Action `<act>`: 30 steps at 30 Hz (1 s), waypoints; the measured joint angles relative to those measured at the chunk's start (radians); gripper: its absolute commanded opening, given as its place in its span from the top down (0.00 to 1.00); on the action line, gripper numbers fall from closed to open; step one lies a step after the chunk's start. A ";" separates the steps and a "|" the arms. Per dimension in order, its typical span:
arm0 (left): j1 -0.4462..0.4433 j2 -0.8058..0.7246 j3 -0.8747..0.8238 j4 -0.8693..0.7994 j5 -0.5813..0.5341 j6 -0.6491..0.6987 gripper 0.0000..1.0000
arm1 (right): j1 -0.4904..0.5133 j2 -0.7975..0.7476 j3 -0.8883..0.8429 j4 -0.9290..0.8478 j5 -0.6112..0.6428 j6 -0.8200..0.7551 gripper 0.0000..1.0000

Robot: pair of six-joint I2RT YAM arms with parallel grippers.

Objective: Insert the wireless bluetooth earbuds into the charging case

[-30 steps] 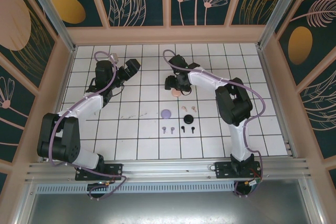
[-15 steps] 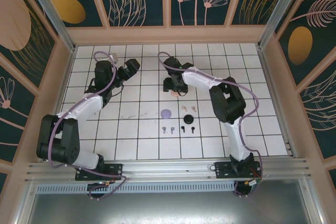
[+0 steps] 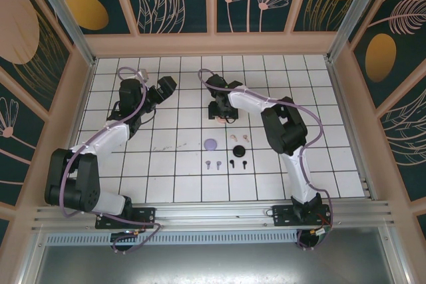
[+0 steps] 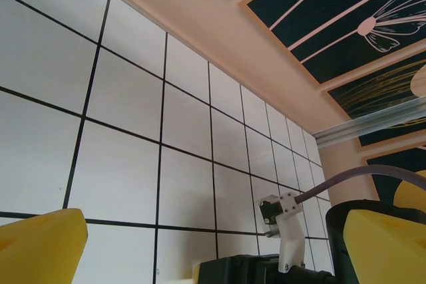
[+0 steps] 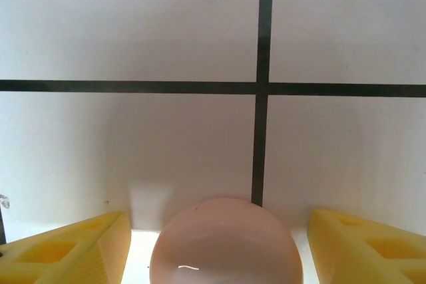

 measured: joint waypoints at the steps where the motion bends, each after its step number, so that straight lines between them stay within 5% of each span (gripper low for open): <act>1: 0.000 -0.001 -0.002 -0.001 0.000 0.000 0.01 | 0.001 0.000 0.000 0.000 0.000 -0.009 0.28; 18: 0.000 -0.035 -0.025 -0.013 0.000 0.003 0.01 | 0.013 0.003 0.000 -0.006 0.013 -0.188 0.34; 25: 0.000 -0.042 -0.028 -0.014 -0.010 0.007 0.01 | 0.014 0.004 -0.003 0.005 -0.004 -0.195 0.56; 30: 0.000 -0.039 -0.029 -0.013 -0.022 0.015 0.01 | 0.011 -0.010 -0.026 0.029 -0.006 -0.170 0.61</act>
